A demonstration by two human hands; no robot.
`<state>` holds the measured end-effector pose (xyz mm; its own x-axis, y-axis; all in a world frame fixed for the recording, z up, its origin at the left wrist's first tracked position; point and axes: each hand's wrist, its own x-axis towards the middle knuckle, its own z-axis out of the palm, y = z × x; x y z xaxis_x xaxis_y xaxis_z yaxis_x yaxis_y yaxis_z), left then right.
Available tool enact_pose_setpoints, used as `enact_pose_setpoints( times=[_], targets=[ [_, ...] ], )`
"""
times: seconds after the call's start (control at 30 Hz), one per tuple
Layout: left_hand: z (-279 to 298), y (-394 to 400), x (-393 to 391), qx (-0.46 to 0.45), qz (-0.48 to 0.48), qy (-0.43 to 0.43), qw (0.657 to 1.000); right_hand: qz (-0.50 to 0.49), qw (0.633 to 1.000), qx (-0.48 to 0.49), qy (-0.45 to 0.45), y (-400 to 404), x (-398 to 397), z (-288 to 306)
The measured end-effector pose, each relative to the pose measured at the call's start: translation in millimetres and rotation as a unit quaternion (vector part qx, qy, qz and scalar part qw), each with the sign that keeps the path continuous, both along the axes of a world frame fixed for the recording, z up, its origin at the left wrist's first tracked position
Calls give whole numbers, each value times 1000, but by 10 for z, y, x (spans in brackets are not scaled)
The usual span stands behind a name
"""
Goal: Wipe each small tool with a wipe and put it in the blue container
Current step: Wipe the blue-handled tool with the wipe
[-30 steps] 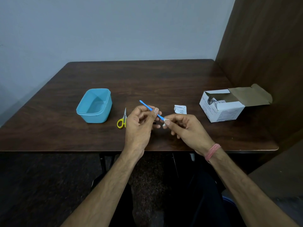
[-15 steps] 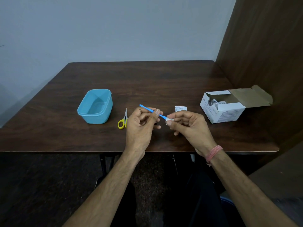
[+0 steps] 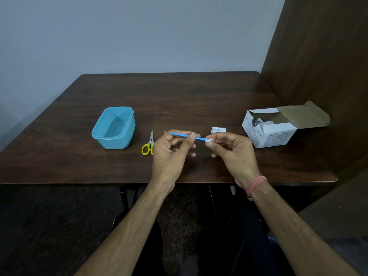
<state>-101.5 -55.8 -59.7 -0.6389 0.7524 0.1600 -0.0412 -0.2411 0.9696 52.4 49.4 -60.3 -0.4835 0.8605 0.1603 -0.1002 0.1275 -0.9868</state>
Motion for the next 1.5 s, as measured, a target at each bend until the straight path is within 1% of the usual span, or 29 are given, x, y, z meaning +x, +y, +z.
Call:
enact_pose_setpoints(
  times=[0.17, 0.43, 0.73, 0.87, 1.03, 1.17, 1.3, 1.43, 1.5],
  targets=[
    [-9, -8, 2, 13, -3, 12, 1000, -12, 1000, -11, 20, 0, -10, -8],
    [-16, 0, 6, 13, -8, 27, 1000, -17, 1000, -15, 19, 17, -10, -18],
    [-7, 5, 3, 16, 7, 4, 1000, -5, 1000, -18, -3, -11, -35, -2],
    [-8, 14, 11, 14, 16, 2, 1000, -22, 998, -54, 22, -39, -41, 26],
    [6, 2, 19, 14, 15, 5, 1000, -37, 996, -68, 42, -43, -43, 29],
    [7, 0, 12, 37, 35, -22, 998, -84, 986, -107, 94, 1, -28, 16],
    [12, -6, 24, 14, 23, 20, 999, -49, 993, -83, 65, -13, -23, 8],
    [-3, -9, 8, 14, 6, 8, 1000, -43, 996, -62, 44, -29, -18, 21],
    [-13, -12, -1, 10, -3, 6, 1000, -46, 996, -62, 48, -34, -14, 25]
  ],
)
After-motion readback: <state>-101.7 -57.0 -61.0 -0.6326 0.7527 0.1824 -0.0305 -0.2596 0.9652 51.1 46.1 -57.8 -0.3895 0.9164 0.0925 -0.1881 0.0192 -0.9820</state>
